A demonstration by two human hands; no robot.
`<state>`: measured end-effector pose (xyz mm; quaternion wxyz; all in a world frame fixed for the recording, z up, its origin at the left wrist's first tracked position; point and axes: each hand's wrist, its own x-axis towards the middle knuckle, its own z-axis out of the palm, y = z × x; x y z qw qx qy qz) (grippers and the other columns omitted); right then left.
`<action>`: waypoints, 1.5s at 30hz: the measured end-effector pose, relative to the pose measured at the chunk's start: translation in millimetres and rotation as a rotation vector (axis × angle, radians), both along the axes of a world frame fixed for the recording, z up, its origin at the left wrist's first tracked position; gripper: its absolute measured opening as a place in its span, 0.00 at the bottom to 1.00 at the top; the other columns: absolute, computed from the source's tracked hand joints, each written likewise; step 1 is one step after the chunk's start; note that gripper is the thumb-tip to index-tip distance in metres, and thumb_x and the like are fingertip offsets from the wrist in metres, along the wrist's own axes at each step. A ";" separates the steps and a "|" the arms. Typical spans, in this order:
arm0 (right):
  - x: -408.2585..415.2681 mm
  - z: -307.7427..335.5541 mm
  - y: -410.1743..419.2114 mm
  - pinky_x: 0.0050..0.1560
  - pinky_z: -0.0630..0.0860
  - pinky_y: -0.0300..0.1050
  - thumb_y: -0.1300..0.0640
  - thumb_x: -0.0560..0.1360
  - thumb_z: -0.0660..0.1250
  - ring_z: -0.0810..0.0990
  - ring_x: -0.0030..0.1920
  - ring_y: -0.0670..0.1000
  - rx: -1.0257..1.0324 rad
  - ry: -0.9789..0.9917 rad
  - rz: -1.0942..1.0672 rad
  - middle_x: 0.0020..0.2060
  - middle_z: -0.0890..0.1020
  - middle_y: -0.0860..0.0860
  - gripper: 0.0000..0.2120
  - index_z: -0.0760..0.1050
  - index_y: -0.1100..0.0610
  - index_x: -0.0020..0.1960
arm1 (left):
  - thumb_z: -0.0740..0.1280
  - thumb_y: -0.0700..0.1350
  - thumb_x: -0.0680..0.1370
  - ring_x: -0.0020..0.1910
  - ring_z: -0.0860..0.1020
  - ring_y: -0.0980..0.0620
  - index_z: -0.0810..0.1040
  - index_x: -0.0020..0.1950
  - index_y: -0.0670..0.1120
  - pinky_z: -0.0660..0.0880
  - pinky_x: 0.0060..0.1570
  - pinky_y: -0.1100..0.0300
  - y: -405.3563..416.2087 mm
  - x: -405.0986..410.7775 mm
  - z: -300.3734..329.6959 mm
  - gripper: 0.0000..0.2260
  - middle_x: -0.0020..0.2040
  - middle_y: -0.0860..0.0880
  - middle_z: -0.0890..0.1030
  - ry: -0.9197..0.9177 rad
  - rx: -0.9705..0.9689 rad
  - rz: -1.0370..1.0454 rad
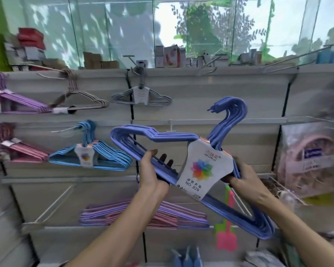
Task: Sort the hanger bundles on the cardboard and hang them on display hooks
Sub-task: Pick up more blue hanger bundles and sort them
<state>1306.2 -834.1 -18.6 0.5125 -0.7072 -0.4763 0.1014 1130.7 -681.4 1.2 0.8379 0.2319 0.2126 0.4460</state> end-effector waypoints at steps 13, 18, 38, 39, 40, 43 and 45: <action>15.5 -3.1 61.8 0.63 0.78 0.56 0.51 0.71 0.72 0.79 0.60 0.47 -0.191 -0.094 0.028 0.62 0.79 0.45 0.33 0.65 0.45 0.73 | 0.66 0.44 0.75 0.35 0.74 0.46 0.73 0.41 0.46 0.75 0.45 0.52 64.0 -9.5 -43.9 0.04 0.35 0.46 0.75 -0.065 -0.159 0.074; 44.4 -2.5 92.6 0.63 0.77 0.53 0.57 0.73 0.73 0.79 0.59 0.46 -0.220 -0.151 0.039 0.60 0.79 0.43 0.32 0.65 0.45 0.72 | 0.66 0.42 0.74 0.40 0.77 0.44 0.74 0.44 0.45 0.76 0.51 0.49 93.1 14.8 -59.0 0.02 0.39 0.45 0.77 -0.115 -0.182 0.102; 146.6 -4.4 216.9 0.63 0.75 0.55 0.50 0.71 0.69 0.76 0.65 0.54 -0.339 -0.407 0.122 0.70 0.74 0.49 0.38 0.58 0.48 0.78 | 0.63 0.42 0.75 0.51 0.78 0.43 0.75 0.57 0.46 0.76 0.55 0.46 189.6 106.5 -107.7 0.11 0.51 0.45 0.79 -0.167 -0.288 0.231; 147.5 -4.2 221.2 0.62 0.76 0.55 0.50 0.71 0.69 0.77 0.64 0.54 -0.340 -0.411 0.128 0.69 0.75 0.49 0.37 0.58 0.48 0.77 | 0.63 0.42 0.75 0.52 0.78 0.43 0.76 0.57 0.46 0.76 0.53 0.46 194.1 107.7 -108.4 0.11 0.53 0.45 0.79 -0.163 -0.297 0.235; 148.5 -4.6 225.7 0.61 0.77 0.56 0.50 0.71 0.69 0.78 0.62 0.54 -0.343 -0.416 0.130 0.67 0.77 0.49 0.37 0.59 0.47 0.76 | 0.63 0.42 0.75 0.53 0.78 0.43 0.76 0.58 0.46 0.76 0.54 0.45 198.5 109.2 -109.2 0.12 0.54 0.44 0.79 -0.154 -0.302 0.238; 152.2 -5.9 238.9 0.57 0.78 0.56 0.49 0.70 0.69 0.80 0.57 0.54 -0.345 -0.424 0.124 0.64 0.79 0.48 0.36 0.59 0.44 0.75 | 0.63 0.43 0.74 0.58 0.78 0.42 0.76 0.59 0.46 0.74 0.62 0.43 214.2 113.8 -111.8 0.13 0.57 0.44 0.79 -0.131 -0.314 0.248; 154.5 -6.2 247.3 0.57 0.78 0.55 0.49 0.71 0.68 0.80 0.56 0.55 -0.349 -0.431 0.119 0.63 0.79 0.49 0.36 0.59 0.44 0.75 | 0.62 0.43 0.74 0.57 0.78 0.42 0.76 0.57 0.46 0.73 0.64 0.43 222.6 117.3 -111.1 0.12 0.53 0.45 0.79 -0.144 -0.311 0.237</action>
